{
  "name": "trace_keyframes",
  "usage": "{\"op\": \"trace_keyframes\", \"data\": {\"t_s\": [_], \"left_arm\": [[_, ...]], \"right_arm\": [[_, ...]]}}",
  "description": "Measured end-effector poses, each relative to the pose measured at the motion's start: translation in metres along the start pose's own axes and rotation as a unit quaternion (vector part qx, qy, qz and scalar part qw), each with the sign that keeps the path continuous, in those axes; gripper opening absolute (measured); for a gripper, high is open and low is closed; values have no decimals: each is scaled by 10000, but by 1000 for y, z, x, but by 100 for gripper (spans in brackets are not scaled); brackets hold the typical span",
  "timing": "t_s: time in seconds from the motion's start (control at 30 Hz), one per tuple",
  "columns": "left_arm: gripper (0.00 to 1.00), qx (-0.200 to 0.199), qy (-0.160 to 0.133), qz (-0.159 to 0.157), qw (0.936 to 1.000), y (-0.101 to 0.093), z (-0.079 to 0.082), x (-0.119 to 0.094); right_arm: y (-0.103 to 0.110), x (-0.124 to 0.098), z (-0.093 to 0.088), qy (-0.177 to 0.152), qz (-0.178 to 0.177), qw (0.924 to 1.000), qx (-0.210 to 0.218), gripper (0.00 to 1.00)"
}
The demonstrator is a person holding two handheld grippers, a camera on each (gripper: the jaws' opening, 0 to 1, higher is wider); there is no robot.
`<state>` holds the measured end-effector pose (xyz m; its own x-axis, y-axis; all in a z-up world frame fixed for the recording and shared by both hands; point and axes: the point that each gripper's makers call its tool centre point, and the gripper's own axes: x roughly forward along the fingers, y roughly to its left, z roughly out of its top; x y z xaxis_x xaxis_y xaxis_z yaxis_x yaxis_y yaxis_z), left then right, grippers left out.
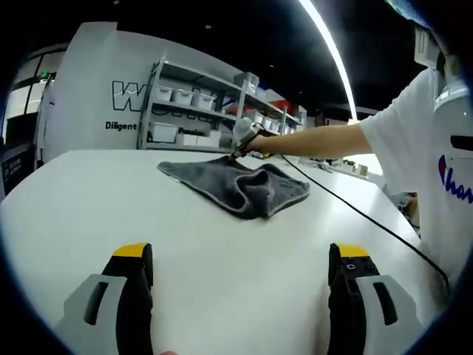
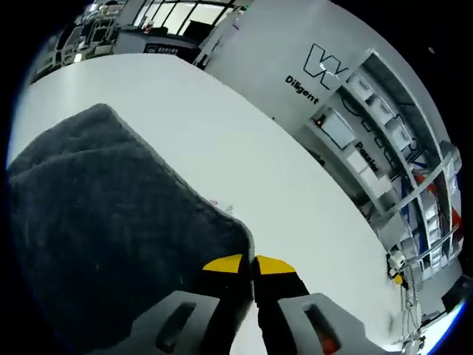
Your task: Open the folded towel by lifting each exposed corner and separating the folded layers until the towel lies flat within the target outline without major curled edges
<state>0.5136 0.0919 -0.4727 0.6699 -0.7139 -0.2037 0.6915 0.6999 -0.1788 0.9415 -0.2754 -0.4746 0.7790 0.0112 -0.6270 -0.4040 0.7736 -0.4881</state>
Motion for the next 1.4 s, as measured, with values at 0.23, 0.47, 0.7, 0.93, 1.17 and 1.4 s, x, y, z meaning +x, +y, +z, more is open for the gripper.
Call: {"op": "trace_keyframes", "data": {"t_s": [0.23,0.47,0.7,0.93,1.17,1.4], "left_arm": [[98,54,22,-4,10000,-1,-2,-1],[98,169,68,15,9998,0,-2,-1],[98,48,21,8,10000,2,0,-3],[98,126,63,28,9999,0,-1,-1],[99,295,143,47,9995,-2,-1,3],[99,383,187,40,9991,-4,-1,4]], "right_arm": [[1,-29,14,-512,296,9931,1017,31],[-23,-91,41,-1260,310,9826,1327,56],[-26,-181,44,-1872,600,9711,1351,79],[-1,-277,23,-2210,1018,9650,978,92],[44,-355,-18,-2504,1340,9533,1024,99],[95,-392,-69,-2408,1584,9532,912,99]]}}
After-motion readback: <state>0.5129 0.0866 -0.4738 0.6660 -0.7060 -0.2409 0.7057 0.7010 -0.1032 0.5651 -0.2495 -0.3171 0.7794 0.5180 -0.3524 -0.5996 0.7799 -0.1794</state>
